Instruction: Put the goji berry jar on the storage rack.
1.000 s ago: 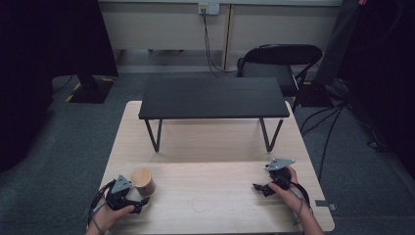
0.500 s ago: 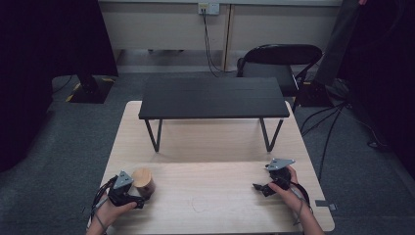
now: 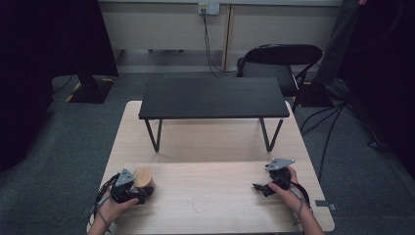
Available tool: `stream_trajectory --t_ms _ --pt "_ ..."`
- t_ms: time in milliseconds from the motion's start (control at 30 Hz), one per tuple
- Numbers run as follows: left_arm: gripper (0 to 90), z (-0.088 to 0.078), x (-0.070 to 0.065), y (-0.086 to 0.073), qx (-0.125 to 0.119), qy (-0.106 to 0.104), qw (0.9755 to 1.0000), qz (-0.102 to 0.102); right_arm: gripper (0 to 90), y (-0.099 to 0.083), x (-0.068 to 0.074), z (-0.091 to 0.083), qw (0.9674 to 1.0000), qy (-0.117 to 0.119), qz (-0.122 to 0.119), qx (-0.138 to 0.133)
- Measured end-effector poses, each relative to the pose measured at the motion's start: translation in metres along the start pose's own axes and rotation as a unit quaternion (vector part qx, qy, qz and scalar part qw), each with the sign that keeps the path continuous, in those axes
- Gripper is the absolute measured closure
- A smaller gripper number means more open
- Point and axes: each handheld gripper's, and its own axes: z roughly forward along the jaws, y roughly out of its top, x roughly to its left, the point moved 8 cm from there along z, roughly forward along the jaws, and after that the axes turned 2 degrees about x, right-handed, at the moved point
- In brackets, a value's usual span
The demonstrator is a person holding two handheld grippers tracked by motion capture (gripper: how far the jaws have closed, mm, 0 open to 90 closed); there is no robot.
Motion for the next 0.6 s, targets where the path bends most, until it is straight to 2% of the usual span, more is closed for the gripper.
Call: stream_trajectory --t_ms 100,267,333,600 --pt "24.0 0.0012 0.0001 0.0002 -0.005 -0.002 1.0000 0.001 0.0 0.0000 0.0000 0.0000 1.0000 0.000 0.000 0.000" --pt "25.4 -0.0006 -0.0027 0.0025 -0.003 0.007 0.9996 0.027 0.0 0.0000 0.0001 0.0000 1.0000 0.000 0.000 0.000" --pt "25.5 -0.0012 -0.0028 0.0027 -0.002 0.006 0.9995 0.029 0.0 0.0000 0.0000 0.0000 1.0000 0.000 0.000 0.000" --pt "25.5 -0.0033 -0.0048 0.0057 -0.002 -0.022 0.9991 0.036 0.0 0.0000 0.0000 0.0000 1.0000 0.000 0.000 0.000"
